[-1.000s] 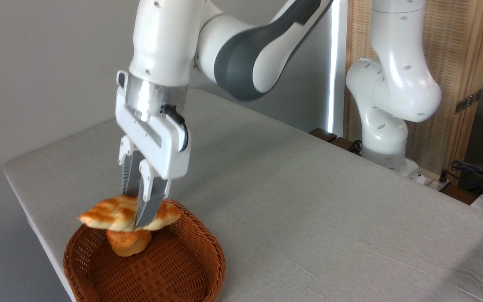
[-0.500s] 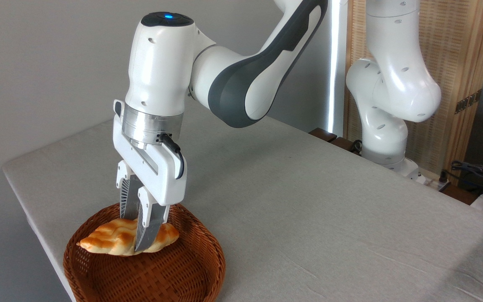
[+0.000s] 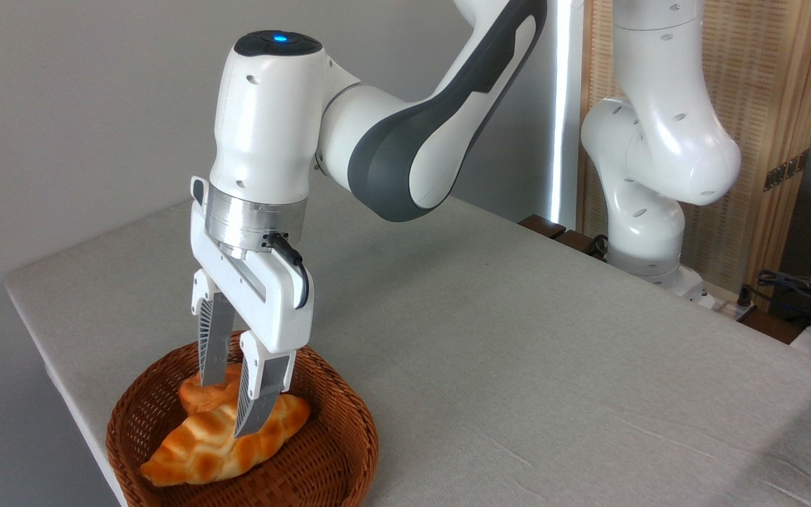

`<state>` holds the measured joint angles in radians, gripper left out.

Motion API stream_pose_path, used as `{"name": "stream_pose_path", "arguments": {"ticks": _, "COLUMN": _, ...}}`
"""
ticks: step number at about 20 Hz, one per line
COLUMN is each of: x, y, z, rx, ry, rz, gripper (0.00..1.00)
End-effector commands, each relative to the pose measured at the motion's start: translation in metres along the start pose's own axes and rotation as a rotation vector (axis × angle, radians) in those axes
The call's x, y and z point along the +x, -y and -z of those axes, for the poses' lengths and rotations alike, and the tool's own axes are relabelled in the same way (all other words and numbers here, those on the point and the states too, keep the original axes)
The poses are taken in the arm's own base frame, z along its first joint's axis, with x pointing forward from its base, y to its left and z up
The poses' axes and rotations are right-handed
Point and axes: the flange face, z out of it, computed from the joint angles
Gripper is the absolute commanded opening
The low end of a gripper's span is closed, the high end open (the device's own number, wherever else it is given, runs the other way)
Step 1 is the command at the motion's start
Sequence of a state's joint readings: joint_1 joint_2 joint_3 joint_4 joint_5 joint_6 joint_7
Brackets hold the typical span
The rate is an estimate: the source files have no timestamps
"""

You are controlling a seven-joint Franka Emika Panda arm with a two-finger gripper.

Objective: Put bread into the basket

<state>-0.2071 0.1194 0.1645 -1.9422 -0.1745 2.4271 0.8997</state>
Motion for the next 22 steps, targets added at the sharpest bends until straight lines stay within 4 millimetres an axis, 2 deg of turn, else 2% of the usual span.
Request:
{"name": "stream_pose_path", "arguments": {"ticks": 1, "x": 0.003, "y": 0.003, "z": 0.004, "rx": 0.007, "ry": -0.020, "rz": 0.003, "gripper": 1.00}}
{"name": "stream_pose_path", "arguments": {"ticks": 4, "x": 0.005, "y": 0.005, "z": 0.012, "rx": 0.020, "ry": -0.025, "rz": 0.006, "gripper": 1.00}}
{"name": "stream_pose_path", "arguments": {"ticks": 8, "x": 0.015, "y": 0.008, "z": 0.070, "rx": 0.035, "ry": -0.076, "rz": 0.062, "gripper": 1.00}}
{"name": "stream_pose_path", "arguments": {"ticks": 13, "x": 0.023, "y": 0.005, "z": 0.114, "rx": -0.069, "ry": -0.001, "rz": 0.108, "gripper": 1.00}}
{"name": "stream_pose_path", "arguments": {"ticks": 14, "x": 0.024, "y": 0.005, "z": 0.118, "rx": -0.084, "ry": 0.011, "rz": 0.117, "gripper": 1.00}}
{"name": "stream_pose_path", "arguments": {"ticks": 18, "x": 0.012, "y": -0.002, "z": 0.100, "rx": -0.121, "ry": 0.155, "rz": 0.070, "gripper": 1.00}}
{"name": "stream_pose_path", "arguments": {"ticks": 19, "x": 0.013, "y": -0.003, "z": 0.094, "rx": -0.121, "ry": 0.168, "rz": 0.067, "gripper": 1.00}}
{"name": "stream_pose_path", "arguments": {"ticks": 22, "x": 0.013, "y": -0.002, "z": 0.093, "rx": -0.125, "ry": 0.162, "rz": 0.074, "gripper": 1.00}}
